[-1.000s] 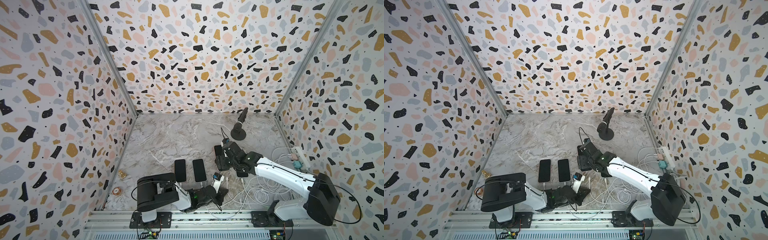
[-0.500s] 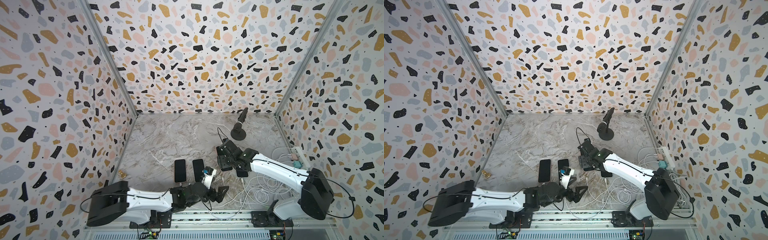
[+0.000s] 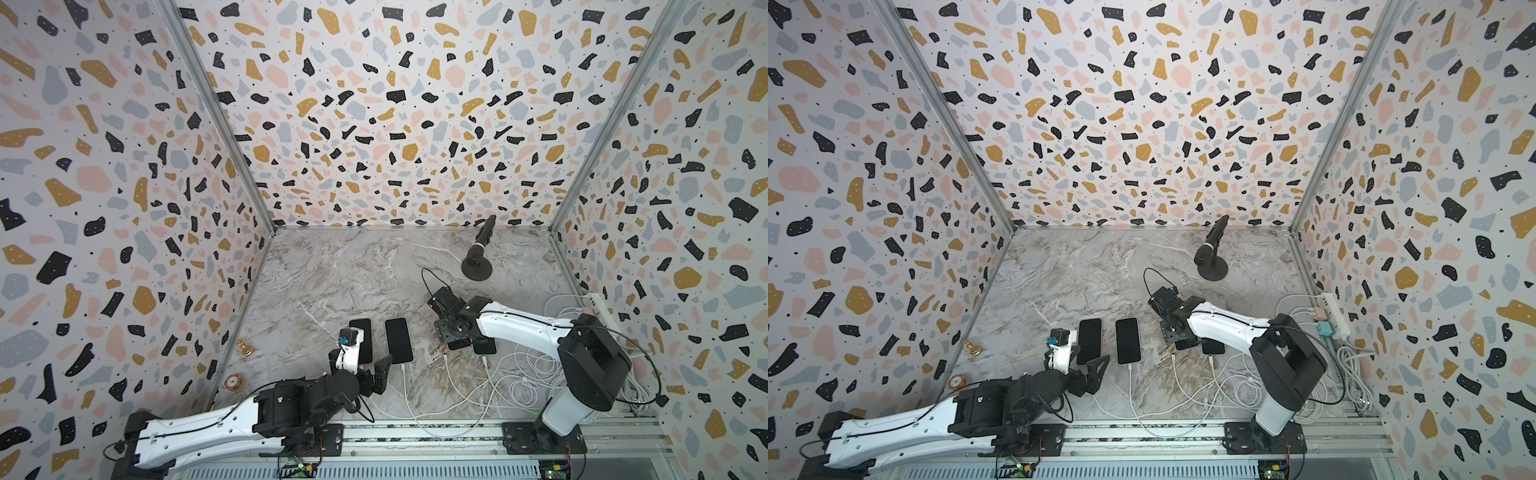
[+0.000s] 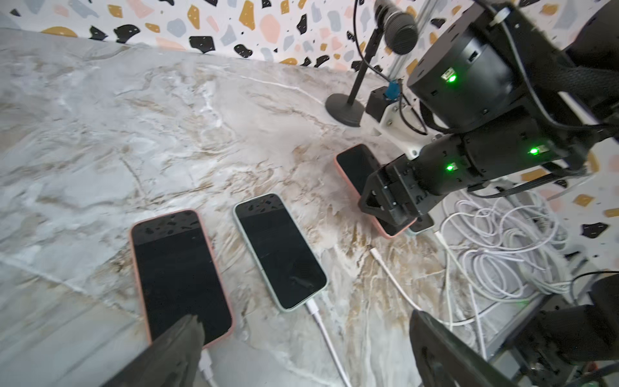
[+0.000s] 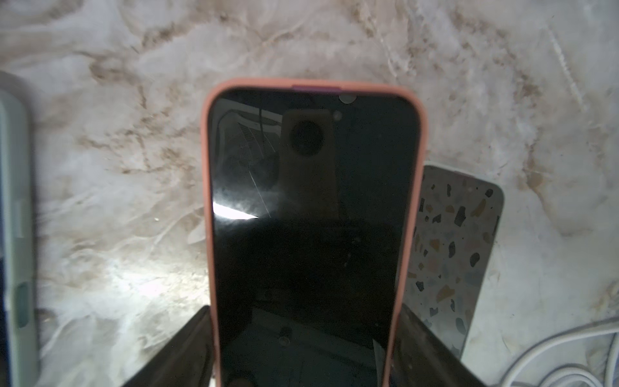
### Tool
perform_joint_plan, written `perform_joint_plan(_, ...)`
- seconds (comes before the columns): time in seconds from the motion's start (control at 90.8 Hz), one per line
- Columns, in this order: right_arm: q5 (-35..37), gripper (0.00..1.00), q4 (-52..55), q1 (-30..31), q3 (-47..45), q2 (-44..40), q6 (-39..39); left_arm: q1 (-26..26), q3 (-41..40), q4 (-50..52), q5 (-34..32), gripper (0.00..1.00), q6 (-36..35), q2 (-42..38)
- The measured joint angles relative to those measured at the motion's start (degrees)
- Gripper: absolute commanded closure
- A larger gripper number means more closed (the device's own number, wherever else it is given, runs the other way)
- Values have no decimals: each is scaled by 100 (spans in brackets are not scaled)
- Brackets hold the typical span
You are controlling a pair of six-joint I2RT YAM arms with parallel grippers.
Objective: Unplug the charging cable from the phone
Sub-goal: Place the phone at the center of the board.
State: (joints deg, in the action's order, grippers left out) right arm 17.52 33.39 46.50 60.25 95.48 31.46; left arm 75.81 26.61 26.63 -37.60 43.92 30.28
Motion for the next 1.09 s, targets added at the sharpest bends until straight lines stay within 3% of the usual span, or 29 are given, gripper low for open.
perform_joint_plan(0.694, -555, 68, -848, 179, -282, 396, 520, -2, 345, 981, -328, 0, 442, 129)
perform_joint_plan(0.76, -616, 60, -885, 179, -295, 396, 625, -9, 345, 1012, -334, 0, 505, 160)
perform_joint_plan(0.804, -638, 48, -898, 179, -299, 396, 682, -28, 345, 1049, -341, 0, 557, 203)
perform_joint_plan(0.914, -671, 4, -903, 179, -302, 396, 807, -61, 345, 1191, -343, 0, 741, 448)
perform_joint_plan(1.09, -660, 0, -905, 190, -321, 374, 833, -103, 345, 1303, -339, 1, 973, 831)
